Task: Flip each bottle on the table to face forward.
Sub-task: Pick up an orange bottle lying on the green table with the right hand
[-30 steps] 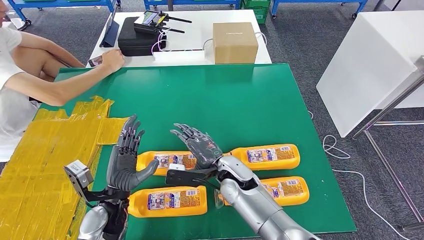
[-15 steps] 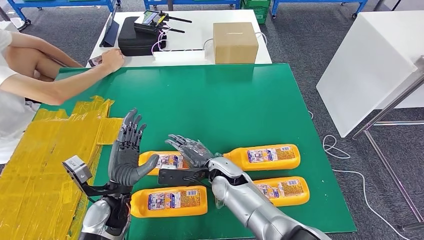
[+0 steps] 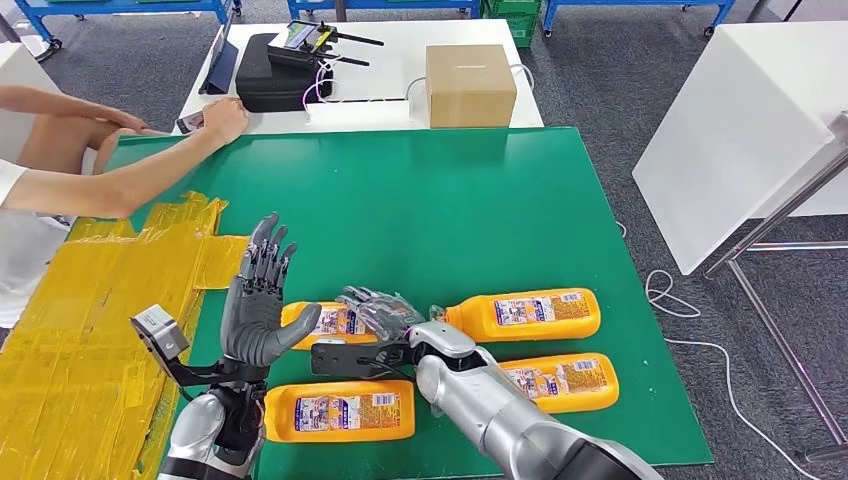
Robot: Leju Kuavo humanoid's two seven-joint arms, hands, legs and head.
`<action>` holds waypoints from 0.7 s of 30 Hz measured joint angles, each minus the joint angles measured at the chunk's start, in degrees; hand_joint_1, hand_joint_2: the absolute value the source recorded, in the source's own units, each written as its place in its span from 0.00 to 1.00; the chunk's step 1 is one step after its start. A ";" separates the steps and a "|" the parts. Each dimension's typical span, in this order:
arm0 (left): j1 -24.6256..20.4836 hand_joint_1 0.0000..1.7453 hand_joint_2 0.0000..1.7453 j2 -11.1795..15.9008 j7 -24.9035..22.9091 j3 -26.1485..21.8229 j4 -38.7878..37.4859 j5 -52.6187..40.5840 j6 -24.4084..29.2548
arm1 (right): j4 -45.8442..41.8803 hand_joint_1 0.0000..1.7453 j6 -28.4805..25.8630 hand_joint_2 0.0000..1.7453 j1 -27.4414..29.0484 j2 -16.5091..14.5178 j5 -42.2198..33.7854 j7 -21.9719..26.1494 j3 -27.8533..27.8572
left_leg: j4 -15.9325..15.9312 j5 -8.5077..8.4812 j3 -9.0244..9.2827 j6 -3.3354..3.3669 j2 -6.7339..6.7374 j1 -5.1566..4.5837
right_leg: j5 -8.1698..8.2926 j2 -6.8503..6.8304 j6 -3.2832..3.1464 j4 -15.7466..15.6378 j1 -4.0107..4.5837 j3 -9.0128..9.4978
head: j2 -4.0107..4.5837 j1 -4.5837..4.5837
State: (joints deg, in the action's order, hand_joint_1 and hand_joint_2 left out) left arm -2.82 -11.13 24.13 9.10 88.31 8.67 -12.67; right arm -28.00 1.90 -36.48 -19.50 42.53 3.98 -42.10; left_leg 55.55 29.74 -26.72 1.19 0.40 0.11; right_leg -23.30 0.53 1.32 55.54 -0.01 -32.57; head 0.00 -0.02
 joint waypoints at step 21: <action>-0.27 0.00 1.00 -0.46 -0.16 -0.16 -0.50 -0.60 0.68 | 3.52 0.78 0.30 1.00 -2.77 -1.35 4.23 -11.62 -4.27 | 0.00 0.00 0.01 0.00 -0.01 -0.01 | 0.00 0.00 0.00 0.00 0.00 0.01 | 0.00 0.00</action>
State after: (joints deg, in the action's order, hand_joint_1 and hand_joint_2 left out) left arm -3.09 -11.58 23.97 8.94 87.82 8.08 -11.99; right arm -24.48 2.20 -39.25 -20.86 46.77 -7.64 -46.36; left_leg 55.55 29.73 -26.71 1.19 0.39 0.10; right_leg -23.30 0.53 1.32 55.53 -0.01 -32.57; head 0.00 -0.02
